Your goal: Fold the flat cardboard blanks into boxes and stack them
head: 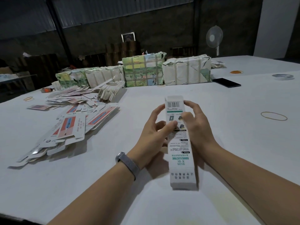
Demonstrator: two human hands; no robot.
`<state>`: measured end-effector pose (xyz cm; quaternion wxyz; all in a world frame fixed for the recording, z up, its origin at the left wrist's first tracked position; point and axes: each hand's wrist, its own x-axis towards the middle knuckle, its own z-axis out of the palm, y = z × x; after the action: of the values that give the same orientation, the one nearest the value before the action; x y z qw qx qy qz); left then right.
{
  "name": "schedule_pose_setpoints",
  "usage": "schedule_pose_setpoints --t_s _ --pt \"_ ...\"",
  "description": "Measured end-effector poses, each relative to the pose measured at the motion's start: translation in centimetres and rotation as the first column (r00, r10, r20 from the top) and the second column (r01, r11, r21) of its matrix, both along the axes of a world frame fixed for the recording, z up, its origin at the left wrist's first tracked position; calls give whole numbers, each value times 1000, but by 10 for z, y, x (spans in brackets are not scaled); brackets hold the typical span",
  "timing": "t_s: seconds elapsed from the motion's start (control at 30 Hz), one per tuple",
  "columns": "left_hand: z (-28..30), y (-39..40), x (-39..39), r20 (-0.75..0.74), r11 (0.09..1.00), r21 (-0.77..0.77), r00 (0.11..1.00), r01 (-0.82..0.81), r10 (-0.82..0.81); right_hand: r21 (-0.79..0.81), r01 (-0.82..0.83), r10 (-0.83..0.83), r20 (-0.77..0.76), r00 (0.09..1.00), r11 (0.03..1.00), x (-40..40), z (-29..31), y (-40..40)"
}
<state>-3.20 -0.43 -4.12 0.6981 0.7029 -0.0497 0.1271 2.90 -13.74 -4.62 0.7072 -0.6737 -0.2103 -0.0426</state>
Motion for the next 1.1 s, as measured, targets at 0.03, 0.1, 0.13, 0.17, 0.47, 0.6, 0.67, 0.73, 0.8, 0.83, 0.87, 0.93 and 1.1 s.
schedule_pose_setpoints --t_s 0.03,0.1,0.13,0.17,0.47,0.6,0.67,0.73,0.8,0.83,0.87,0.93,1.1 --pt "0 0 0 -7 1000 14 1000 -10 10 -18 10 -10 -1 1000 1000 0 0 0" --pt "-1 1 0 -21 999 26 999 -28 29 -30 -16 16 -8 1000 999 -1 0 1" --pt "-2 2 1 -18 999 23 999 -34 34 -32 -49 48 -10 999 998 -2 1 2" --pt "-3 2 3 -9 999 6 999 -41 41 -36 -84 83 -9 996 996 -4 1 2" --pt "-2 -1 5 1 995 -32 995 -96 96 33 -207 209 -43 977 978 -11 3 4" --pt "-1 0 4 -22 995 -47 996 -85 84 40 -242 244 -76 967 969 -10 3 5" --pt "-1 0 3 -18 996 -48 997 -75 75 49 -263 266 -99 959 964 -10 4 4" --pt "-1 0 3 -16 997 -44 998 -62 61 59 -280 285 -119 951 958 -10 6 3" --pt "-1 -1 3 -13 998 -49 999 -47 46 50 -265 269 -118 956 963 -9 6 3" --pt "-2 -1 3 -9 998 -49 999 -38 37 47 -243 247 -106 963 969 -8 6 3" --pt "-2 -2 3 -5 999 -45 1000 -28 28 49 -218 222 -96 970 975 -8 6 3" --pt "-3 -3 3 -3 999 -32 1000 -7 7 62 -170 175 -84 981 984 -7 6 2" --pt "-7 -2 4 -32 999 -45 999 10 -12 98 -90 98 -78 992 991 -5 5 2"
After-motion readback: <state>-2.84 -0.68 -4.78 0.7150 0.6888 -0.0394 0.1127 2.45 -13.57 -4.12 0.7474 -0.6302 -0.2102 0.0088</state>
